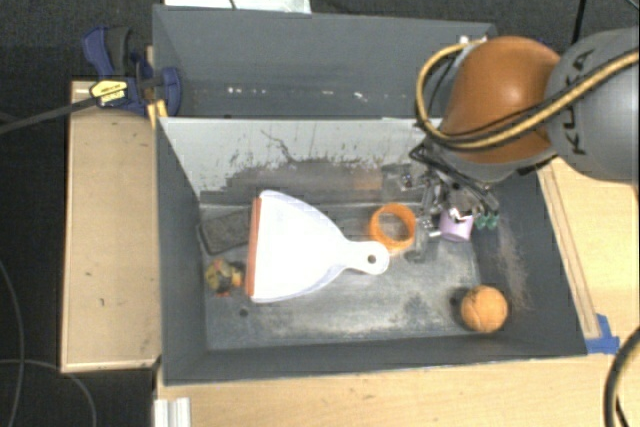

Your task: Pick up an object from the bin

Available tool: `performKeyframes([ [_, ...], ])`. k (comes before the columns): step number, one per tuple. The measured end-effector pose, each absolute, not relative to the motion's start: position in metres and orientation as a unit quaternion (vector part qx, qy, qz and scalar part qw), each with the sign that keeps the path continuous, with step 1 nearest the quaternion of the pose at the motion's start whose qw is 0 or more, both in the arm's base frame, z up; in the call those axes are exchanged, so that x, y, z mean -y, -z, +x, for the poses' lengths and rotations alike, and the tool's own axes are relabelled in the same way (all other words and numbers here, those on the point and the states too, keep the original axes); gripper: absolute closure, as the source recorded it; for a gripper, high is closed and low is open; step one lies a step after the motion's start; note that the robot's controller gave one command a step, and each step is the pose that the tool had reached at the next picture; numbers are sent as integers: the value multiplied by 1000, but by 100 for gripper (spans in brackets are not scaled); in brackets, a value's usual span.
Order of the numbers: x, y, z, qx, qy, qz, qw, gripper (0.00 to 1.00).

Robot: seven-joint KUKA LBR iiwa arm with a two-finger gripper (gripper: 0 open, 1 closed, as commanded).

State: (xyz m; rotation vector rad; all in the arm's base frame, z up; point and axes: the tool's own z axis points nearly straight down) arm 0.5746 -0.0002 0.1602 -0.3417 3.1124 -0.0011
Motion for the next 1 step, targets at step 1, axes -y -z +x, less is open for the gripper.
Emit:
performKeyframes([
  [1, 24, -129, 580, -995, -1, -97, -1, 0],
])
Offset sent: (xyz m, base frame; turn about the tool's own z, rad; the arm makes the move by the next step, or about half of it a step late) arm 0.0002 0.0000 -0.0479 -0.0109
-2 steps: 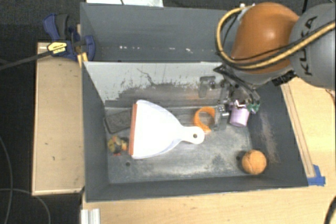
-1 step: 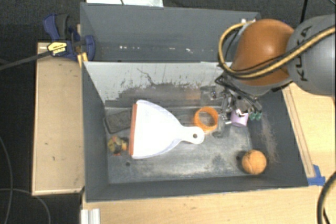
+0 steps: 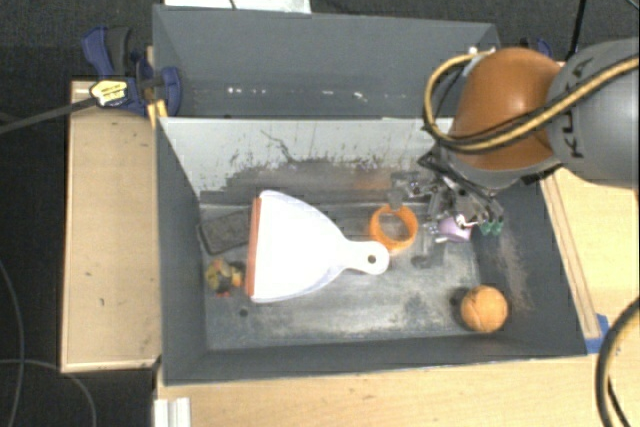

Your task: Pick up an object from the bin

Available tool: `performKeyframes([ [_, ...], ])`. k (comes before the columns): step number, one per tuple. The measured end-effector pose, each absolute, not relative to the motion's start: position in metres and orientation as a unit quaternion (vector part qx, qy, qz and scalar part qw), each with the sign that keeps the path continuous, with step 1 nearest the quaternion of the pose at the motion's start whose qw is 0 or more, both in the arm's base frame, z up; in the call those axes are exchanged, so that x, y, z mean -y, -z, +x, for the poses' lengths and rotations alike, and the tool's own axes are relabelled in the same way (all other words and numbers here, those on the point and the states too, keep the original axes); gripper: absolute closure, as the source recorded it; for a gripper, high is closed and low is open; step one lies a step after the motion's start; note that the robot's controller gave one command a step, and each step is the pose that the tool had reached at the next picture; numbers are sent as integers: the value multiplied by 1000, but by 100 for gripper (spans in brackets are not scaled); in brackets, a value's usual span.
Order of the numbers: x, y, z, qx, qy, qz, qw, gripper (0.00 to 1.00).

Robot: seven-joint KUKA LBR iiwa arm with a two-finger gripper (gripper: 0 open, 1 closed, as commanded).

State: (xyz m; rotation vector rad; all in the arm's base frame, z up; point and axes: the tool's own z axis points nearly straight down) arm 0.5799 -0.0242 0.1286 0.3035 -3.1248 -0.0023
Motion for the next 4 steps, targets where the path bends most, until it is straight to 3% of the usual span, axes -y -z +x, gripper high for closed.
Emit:
performKeyframes([
  [1, 21, -122, 580, 997, -1, 72, -1, 0],
  [2, -11, -117, 585, 986, 0, 167, -2, 0],
  [3, -29, -93, 584, 986, 0, 169, -3, 0],
  [4, -15, -71, 588, 948, 0, 320, -2, 100],
])
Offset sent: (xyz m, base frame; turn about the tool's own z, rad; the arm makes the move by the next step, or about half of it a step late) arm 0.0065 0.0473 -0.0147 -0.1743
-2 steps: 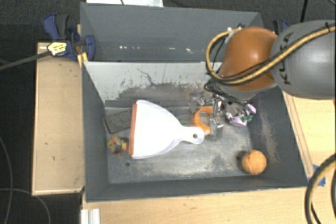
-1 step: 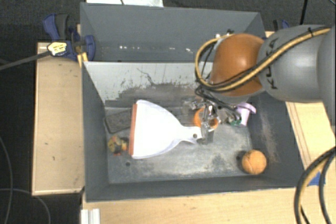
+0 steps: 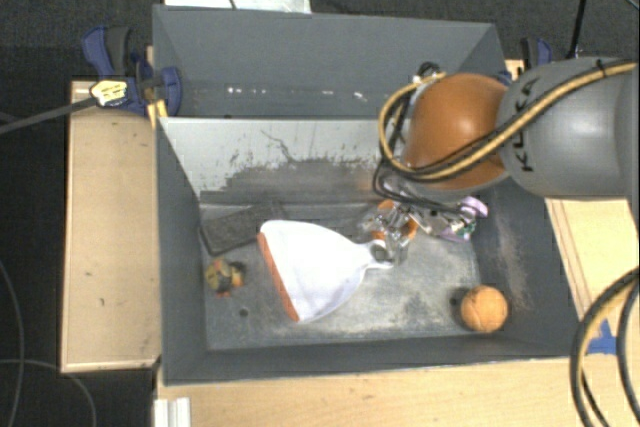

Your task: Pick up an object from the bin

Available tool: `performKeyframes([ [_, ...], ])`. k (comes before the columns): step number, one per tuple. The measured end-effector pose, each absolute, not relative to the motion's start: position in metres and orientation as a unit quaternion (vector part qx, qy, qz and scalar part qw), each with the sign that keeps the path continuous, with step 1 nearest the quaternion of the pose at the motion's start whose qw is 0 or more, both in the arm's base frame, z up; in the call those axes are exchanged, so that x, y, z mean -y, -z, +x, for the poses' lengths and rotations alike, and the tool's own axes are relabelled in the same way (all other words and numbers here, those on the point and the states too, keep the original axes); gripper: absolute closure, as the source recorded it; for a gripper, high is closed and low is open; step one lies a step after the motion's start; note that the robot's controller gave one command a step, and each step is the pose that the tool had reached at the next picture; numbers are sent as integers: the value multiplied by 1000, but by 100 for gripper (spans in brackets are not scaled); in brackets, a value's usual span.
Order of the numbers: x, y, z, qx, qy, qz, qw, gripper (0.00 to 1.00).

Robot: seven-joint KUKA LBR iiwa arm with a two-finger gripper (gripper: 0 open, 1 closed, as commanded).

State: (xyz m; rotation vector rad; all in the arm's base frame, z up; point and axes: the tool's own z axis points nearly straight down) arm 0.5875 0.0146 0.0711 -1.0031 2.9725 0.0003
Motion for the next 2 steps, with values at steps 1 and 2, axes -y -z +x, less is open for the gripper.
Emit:
performKeyframes([
  [1, -15, -71, 588, -948, 0, -319, 2, 100],
  [2, -16, -110, 578, -946, -2, -324, -2, 100],
])
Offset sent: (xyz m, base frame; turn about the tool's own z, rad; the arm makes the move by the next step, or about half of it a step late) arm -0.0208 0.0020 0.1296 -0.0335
